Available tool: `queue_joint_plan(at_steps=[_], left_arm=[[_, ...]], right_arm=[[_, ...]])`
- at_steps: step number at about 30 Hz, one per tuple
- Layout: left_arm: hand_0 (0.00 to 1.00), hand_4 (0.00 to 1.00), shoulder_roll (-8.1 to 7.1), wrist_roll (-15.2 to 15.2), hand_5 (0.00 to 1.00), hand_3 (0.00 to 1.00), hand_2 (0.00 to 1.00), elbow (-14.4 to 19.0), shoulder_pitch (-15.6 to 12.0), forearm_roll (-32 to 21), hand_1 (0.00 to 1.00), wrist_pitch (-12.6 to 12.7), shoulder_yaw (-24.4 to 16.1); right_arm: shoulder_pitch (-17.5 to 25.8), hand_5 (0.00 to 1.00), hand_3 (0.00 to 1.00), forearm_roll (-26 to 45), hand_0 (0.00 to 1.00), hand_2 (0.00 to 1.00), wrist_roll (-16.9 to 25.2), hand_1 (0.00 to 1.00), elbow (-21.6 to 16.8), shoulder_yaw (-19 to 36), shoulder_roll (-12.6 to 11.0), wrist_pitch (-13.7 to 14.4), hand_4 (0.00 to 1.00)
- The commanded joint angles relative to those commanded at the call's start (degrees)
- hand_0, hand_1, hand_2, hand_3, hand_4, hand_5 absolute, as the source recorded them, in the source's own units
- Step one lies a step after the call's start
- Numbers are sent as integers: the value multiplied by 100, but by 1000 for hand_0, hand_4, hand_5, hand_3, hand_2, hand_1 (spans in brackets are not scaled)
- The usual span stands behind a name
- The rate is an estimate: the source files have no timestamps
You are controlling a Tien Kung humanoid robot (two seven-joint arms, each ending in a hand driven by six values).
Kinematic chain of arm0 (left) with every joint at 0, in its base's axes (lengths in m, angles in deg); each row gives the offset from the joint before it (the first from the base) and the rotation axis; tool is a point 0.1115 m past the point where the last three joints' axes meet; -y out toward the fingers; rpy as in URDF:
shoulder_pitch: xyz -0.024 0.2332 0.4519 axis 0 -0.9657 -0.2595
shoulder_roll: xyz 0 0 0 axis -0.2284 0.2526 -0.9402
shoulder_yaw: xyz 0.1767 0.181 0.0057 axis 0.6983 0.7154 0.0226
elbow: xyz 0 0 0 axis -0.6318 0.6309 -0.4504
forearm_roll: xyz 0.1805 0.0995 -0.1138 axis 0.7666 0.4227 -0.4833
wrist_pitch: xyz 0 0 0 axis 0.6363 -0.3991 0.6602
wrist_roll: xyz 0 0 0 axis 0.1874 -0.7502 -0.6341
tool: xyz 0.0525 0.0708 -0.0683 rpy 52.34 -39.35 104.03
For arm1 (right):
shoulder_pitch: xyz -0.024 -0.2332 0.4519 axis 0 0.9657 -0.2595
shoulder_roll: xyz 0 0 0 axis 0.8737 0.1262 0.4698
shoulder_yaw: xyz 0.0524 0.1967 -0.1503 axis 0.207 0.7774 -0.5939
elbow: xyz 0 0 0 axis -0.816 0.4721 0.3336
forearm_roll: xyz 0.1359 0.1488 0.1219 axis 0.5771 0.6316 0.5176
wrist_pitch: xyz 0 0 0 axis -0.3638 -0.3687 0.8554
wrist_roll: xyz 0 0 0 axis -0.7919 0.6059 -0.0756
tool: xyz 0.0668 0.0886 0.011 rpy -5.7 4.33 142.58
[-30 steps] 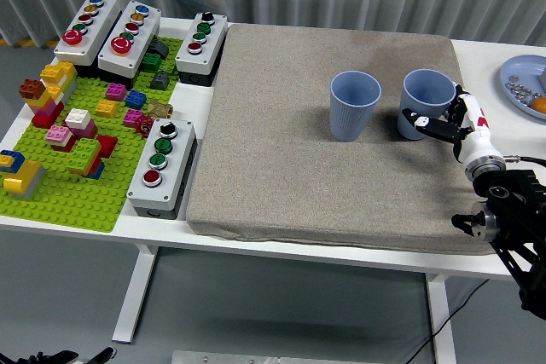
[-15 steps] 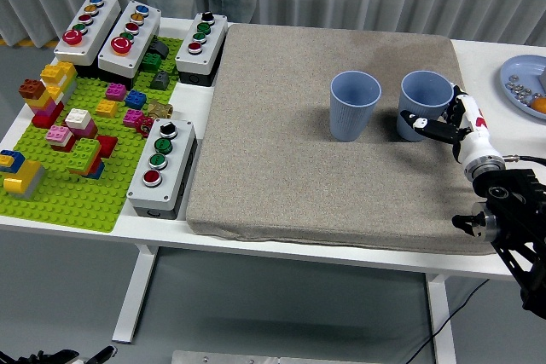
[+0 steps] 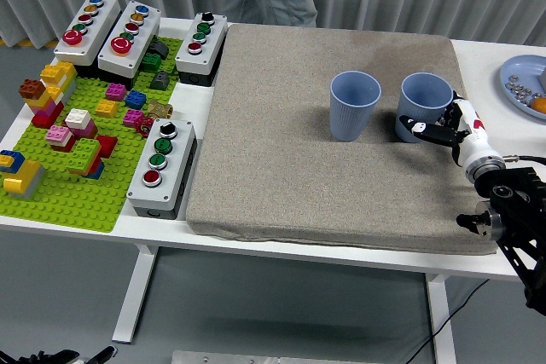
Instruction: Pick cup pour cup place
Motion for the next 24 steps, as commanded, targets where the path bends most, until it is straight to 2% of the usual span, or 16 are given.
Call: queue_joint_plan(at_steps=[3,4,12,24], left_arm=[[764,492,0,-2,998,649,806,0,-3,6,755,-2,0],[765,493,-1,1,998,649,806,0,-8,-8,755,-1,10],[764,495,-5,3,998,648,805,0,-18,-9,754,-1,13],[765,498,-7,-7,998,649,804,0,-55,16,754,-5,0]], right_arm=[[7,173,952,-121,949,967,-111,864,-23,69,-7,-124,849],[8,186,998,-168,971,998,-160,914,-33,96,-11,-163,860],[11,191,998,-339,975,998,-373,939,-77,214,-37,-353,866],[43,217,998,-464,978,998,-473,948,-108,290,-44,-438,899]])
